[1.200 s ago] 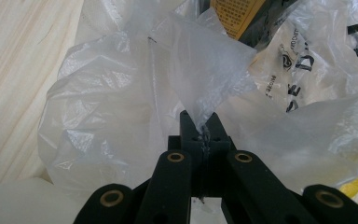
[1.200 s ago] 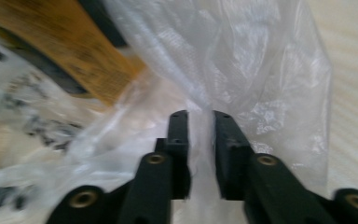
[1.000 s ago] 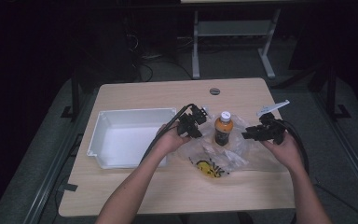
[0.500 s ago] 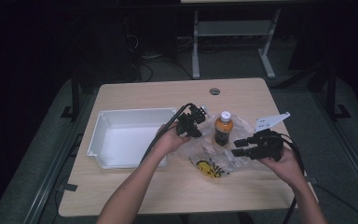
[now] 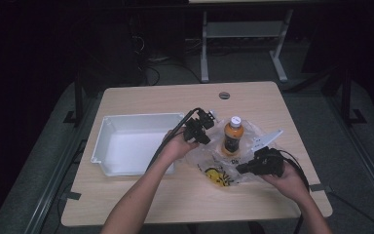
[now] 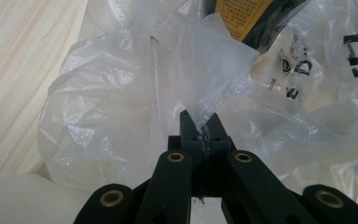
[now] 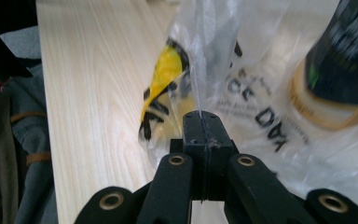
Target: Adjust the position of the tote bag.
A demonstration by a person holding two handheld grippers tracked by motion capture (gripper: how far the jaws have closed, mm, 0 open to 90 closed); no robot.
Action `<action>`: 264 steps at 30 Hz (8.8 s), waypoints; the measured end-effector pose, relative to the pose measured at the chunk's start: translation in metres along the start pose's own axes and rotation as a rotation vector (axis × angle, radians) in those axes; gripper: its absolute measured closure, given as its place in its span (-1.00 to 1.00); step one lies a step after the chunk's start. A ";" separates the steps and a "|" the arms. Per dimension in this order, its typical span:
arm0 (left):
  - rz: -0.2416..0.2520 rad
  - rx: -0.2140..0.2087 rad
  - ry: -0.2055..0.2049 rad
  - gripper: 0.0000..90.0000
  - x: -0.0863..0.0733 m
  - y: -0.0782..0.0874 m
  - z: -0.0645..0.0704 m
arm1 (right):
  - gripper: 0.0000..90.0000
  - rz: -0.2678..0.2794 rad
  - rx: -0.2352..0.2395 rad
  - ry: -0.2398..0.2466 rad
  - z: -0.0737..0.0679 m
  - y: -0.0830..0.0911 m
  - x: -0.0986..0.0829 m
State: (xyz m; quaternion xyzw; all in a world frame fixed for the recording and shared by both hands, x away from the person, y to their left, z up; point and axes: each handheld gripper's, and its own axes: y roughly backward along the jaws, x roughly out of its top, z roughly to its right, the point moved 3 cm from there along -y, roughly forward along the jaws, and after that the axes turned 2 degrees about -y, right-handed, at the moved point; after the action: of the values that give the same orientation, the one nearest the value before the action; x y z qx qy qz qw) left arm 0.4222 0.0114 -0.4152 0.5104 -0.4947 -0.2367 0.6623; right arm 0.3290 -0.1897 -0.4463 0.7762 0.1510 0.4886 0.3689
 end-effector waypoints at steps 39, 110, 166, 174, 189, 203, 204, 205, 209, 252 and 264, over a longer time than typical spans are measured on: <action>0.128 -0.063 0.071 0.01 -0.005 0.039 -0.003 | 0.29 0.149 -0.063 -0.066 -0.010 0.036 -0.018; 0.132 -0.222 -0.011 0.60 -0.030 0.044 0.029 | 1.00 -0.070 -0.075 -0.021 -0.013 -0.070 0.033; 0.198 -0.160 -0.051 0.01 0.064 0.059 0.014 | -0.11 0.204 -0.232 -0.155 0.006 0.056 -0.027; 0.197 -0.156 -0.058 0.01 0.075 0.055 0.013 | -0.17 0.211 -0.230 -0.173 0.008 0.058 -0.032; 0.168 -0.161 -0.072 0.08 0.087 0.044 0.013 | -0.23 0.231 -0.245 -0.177 0.010 0.063 -0.035; 0.155 -0.147 -0.080 0.20 0.091 0.037 0.012 | -0.25 0.242 -0.250 -0.176 0.011 0.065 -0.037; 0.155 -0.144 -0.081 0.20 0.092 0.037 0.012 | -0.25 0.242 -0.250 -0.175 0.011 0.065 -0.037; 0.152 -0.143 -0.083 0.21 0.092 0.038 0.012 | -0.25 0.243 -0.250 -0.175 0.011 0.065 -0.037; 0.149 -0.140 -0.086 0.22 0.093 0.038 0.013 | -0.26 0.245 -0.250 -0.173 0.011 0.065 -0.036; 0.140 -0.083 -0.110 0.32 0.099 0.042 0.025 | -0.30 0.288 -0.267 -0.191 0.016 0.073 -0.041; 0.150 -0.098 -0.117 0.32 0.104 0.052 0.028 | -0.31 0.299 -0.266 -0.203 0.019 0.074 -0.040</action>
State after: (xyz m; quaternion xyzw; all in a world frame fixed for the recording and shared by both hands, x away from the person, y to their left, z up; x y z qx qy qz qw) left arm 0.4288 -0.0663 -0.3250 0.4242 -0.5573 -0.2396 0.6724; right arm 0.3166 -0.2721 -0.4239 0.7795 -0.0696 0.4730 0.4048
